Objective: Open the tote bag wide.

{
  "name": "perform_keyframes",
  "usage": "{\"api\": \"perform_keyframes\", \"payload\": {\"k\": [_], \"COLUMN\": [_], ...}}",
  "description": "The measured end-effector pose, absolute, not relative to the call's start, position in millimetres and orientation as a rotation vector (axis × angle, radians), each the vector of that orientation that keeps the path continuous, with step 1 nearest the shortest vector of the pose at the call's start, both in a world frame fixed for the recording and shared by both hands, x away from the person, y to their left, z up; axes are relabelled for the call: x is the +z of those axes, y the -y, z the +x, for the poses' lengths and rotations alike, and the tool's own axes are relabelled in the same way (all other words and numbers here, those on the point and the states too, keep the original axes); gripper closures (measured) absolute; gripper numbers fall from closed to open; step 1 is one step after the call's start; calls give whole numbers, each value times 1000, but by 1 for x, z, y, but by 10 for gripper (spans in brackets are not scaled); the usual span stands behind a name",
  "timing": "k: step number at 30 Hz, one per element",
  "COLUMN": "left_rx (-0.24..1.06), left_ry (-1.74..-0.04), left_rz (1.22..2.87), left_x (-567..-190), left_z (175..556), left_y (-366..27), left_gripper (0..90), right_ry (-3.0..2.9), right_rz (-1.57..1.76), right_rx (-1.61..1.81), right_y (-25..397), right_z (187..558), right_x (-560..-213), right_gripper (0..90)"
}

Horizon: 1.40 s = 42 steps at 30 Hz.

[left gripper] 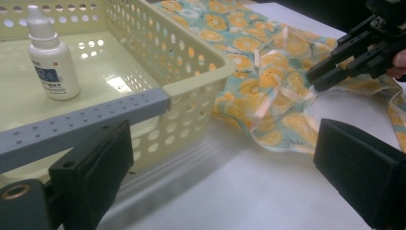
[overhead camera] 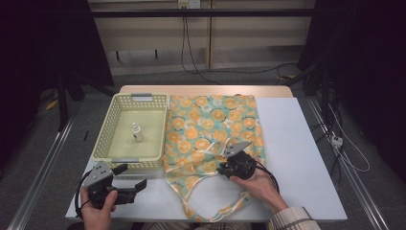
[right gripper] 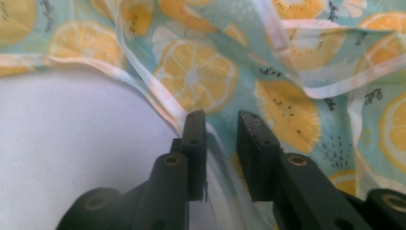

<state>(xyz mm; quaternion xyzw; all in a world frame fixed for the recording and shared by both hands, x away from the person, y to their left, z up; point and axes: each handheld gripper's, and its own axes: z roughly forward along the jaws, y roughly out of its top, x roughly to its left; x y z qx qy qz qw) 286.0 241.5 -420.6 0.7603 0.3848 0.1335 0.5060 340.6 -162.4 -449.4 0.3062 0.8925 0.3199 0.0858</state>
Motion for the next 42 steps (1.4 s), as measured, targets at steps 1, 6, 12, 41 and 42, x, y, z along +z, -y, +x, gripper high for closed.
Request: {"api": "perform_keyframes", "payload": {"k": [1, 6, 12, 41, 42], "left_rx": [321, 322, 321, 330, 329], "left_ry": [-928, -926, -929, -931, -931], "left_rz": [1834, 1835, 1836, 1841, 1840], "left_x": [-421, -421, -421, -421, -421], "left_z": [286, 286, 286, 286, 286], "left_y": [-242, -242, -241, -242, -242], "left_gripper": [62, 62, 62, 62, 62], "right_ry": [-2663, -2644, -2631, -2370, -2368], "right_rz": [907, 930, 969, 1058, 1058], "right_rx": [941, 953, 974, 1298, 1303], "right_y": [161, 163, 165, 178, 178], "right_z": [340, 343, 348, 347, 348], "right_x": [-451, -453, -455, -408, -407], "right_gripper": [719, 745, 871, 900, 900]}}
